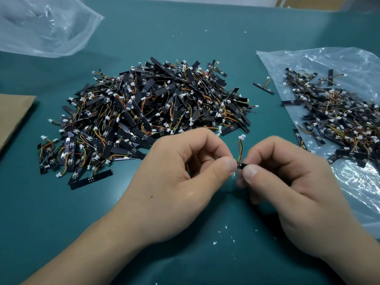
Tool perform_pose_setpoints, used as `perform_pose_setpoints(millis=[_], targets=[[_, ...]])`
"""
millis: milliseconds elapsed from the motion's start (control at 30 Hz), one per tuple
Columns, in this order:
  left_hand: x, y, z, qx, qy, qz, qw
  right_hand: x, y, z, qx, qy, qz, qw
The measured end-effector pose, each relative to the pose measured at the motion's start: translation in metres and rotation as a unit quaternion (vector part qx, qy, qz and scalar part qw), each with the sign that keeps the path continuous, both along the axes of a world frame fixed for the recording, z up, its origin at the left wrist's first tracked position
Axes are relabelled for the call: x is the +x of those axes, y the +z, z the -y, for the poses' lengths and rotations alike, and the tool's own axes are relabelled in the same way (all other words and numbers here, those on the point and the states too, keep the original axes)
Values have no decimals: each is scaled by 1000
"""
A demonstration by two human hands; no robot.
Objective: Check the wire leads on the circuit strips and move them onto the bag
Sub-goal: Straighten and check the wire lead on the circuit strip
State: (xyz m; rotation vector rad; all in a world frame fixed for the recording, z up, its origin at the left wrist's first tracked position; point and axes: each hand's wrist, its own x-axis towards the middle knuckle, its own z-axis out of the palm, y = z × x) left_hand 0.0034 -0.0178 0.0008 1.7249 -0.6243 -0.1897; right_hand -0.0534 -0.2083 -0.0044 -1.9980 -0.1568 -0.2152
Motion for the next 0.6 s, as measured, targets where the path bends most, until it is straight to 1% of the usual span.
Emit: perform_pose_setpoints(millis=[200, 333, 400, 500, 533, 567, 600], targets=[[1, -1, -2, 14, -6, 11, 1000, 0, 1, 2, -6, 9, -6, 1000], [1, -2, 0, -14, 10, 6, 1000, 1, 3, -1, 0, -2, -3, 1000], [1, -1, 0, -24, 12, 5, 1000, 1, 3, -1, -37, 1, -5, 999], [2, -1, -1, -44, 22, 8, 999, -1, 2, 0, -84, 35, -2, 996], [3, -1, -1, -55, 37, 7, 998, -1, 1, -1, -71, 31, 6, 997], [4, -1, -1, -66, 56, 0, 996, 0, 1, 0, -28, 6, 14, 999], [5, -2, -1, -76, 74, -11, 994, 2, 1, 0, 42, -34, 19, 998]])
